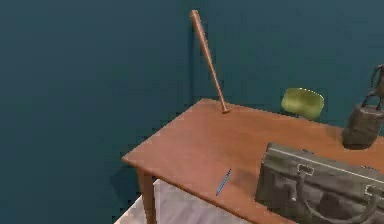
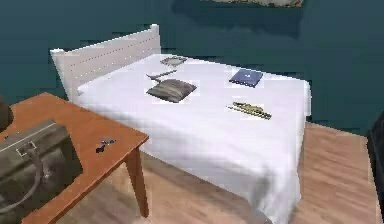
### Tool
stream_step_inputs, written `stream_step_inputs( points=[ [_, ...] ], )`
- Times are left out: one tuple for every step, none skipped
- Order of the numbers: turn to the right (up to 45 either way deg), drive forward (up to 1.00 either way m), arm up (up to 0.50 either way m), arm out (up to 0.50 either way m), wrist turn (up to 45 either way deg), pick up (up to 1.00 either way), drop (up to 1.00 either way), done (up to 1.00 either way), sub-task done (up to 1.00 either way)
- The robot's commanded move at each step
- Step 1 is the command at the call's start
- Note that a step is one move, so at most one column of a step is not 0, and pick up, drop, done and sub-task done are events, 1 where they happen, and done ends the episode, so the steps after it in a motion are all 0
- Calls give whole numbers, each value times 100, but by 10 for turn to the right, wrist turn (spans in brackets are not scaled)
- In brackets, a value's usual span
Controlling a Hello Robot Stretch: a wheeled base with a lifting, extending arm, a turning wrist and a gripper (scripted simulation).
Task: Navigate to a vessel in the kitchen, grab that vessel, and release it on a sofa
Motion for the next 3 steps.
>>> stream_step_inputs(
  points=[
    [-450,0,0,0,0,0,0,0,0],
    [-450,0,0,0,0,0,0,0,0],
    [-90,0,0,0,0,0,0,0,0]
  ],
)
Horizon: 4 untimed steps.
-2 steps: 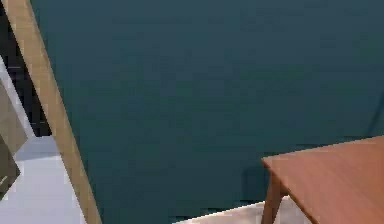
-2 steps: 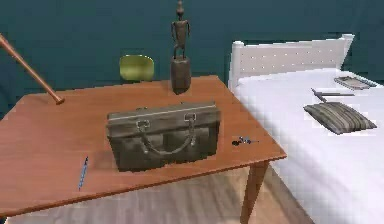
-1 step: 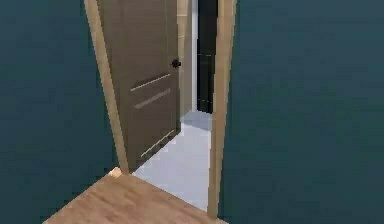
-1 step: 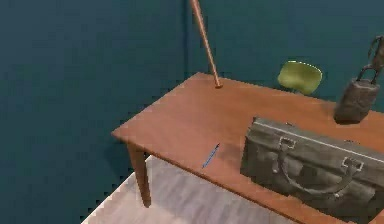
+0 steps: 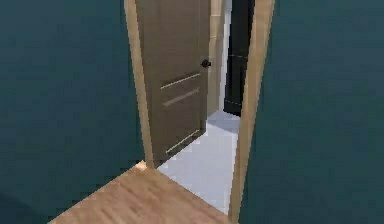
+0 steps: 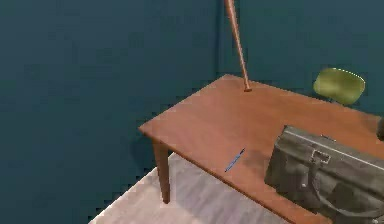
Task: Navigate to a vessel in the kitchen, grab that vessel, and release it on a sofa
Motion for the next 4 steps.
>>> stream_step_inputs(
  points=[
    [0,100,0,0,0,0,0,0,0],
    [-60,0,0,0,0,0,0,0,0],
    [0,15,0,0,0,0,0,0,0],
    [420,0,0,0,0,0,0,0,0]
  ],
)
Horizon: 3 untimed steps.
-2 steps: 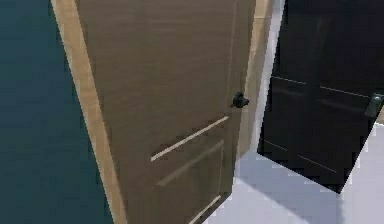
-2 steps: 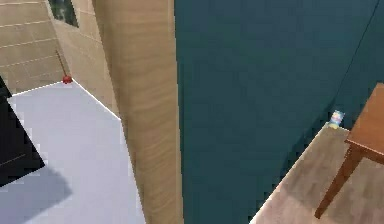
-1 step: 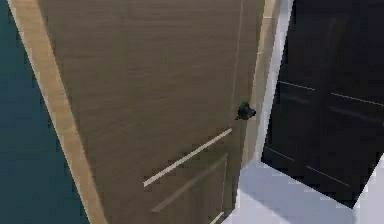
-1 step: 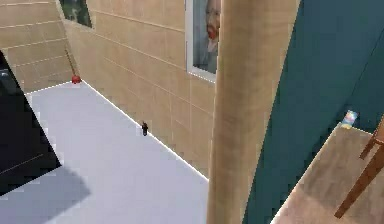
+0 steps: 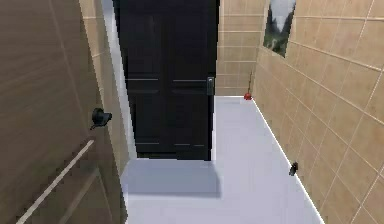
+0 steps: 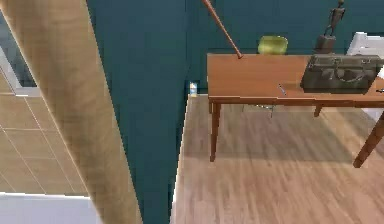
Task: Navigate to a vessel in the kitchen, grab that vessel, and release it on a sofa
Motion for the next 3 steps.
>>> stream_step_inputs(
  points=[
    [0,45,0,0,0,0,0,0,0],
    [240,0,0,0,0,0,0,0,0],
    [0,100,0,0,0,0,0,0,0]
  ],
)
